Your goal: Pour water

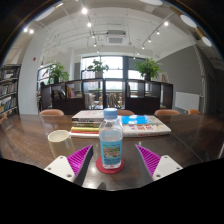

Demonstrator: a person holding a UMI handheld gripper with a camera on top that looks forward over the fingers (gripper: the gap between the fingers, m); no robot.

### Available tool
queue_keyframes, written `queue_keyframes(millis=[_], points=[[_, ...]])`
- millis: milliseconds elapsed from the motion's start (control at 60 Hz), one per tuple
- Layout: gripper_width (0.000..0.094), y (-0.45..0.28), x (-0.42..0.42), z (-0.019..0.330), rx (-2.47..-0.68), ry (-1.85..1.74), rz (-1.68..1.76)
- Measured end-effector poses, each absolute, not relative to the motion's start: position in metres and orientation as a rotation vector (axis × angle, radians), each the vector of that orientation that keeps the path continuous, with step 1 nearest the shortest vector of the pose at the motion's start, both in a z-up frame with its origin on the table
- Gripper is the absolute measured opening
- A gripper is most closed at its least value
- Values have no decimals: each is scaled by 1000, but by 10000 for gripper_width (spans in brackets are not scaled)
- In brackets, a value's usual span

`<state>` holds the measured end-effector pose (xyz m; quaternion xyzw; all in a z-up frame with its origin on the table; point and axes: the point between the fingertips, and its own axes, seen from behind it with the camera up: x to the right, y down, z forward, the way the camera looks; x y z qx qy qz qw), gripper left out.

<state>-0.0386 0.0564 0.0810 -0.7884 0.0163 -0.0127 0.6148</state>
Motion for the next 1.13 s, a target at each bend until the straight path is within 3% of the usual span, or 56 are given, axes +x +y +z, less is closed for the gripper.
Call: queue_keyframes(millis=[233, 483, 800, 1133], points=[[849, -46, -48, 73, -1893, 62, -14], [853, -118, -49, 118, -1841, 46, -55], [848, -163, -25, 164, -1784, 99, -48], [848, -182, -11, 174, -1782, 133, -40]])
